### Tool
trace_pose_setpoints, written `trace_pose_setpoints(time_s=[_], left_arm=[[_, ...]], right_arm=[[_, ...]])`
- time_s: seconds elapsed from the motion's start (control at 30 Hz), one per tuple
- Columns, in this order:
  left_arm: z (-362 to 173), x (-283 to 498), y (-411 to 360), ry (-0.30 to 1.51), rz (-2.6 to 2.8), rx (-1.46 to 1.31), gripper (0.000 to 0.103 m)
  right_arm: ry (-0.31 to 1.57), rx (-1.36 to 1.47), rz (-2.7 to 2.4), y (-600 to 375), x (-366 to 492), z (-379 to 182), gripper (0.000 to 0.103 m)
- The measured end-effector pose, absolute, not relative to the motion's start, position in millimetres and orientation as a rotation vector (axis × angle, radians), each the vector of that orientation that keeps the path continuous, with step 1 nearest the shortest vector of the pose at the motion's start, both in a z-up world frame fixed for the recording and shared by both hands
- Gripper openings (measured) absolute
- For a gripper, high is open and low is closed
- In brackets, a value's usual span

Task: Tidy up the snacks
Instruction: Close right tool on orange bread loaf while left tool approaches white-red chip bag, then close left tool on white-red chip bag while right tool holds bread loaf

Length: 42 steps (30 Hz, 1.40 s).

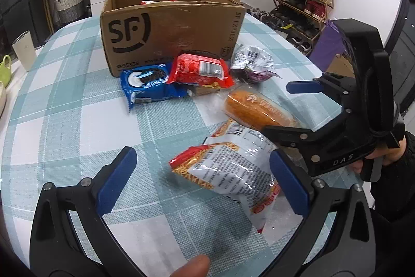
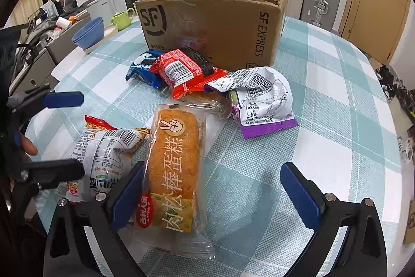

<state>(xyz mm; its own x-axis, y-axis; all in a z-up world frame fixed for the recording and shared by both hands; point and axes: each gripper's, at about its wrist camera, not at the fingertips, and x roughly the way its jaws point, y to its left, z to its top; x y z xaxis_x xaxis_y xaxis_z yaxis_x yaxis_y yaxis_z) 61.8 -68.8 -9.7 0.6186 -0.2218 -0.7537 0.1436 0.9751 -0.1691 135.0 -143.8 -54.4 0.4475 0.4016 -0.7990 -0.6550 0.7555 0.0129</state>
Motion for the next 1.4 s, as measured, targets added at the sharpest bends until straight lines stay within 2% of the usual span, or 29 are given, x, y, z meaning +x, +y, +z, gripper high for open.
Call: trace_pose_setpoints(time_s=[0.07, 0.17, 0.3, 0.33, 0.37, 1.07, 1.4], left_arm=[[-12, 61, -71, 0.889, -0.232, -0.094, 0.102], [-15, 61, -76, 0.907, -0.269, -0.080, 0.102], [-17, 59, -83, 0.913, -0.286, -0.044, 0.102], [-17, 58, -85, 0.914, -0.290, -0.034, 0.102], [-18, 58, -86, 0.914, -0.292, -0.028, 0.102], [-26, 71, -97, 0.931, -0.321, 0.018, 0.102], [-13, 71, -110, 0.864, -0.373, 0.103, 0.102]], right_arm=[[0.892, -0.324, 0.687, -143, 133, -55, 0.085], [0.882, -0.348, 0.713, -139, 130, -57, 0.074], [0.878, -0.361, 0.735, -134, 127, -60, 0.051], [0.872, -0.368, 0.744, -133, 125, -60, 0.040], [0.869, -0.369, 0.756, -133, 124, -59, 0.037], [0.812, -0.362, 0.779, -144, 115, -42, 0.036], [0.802, -0.357, 0.771, -147, 115, -38, 0.036]])
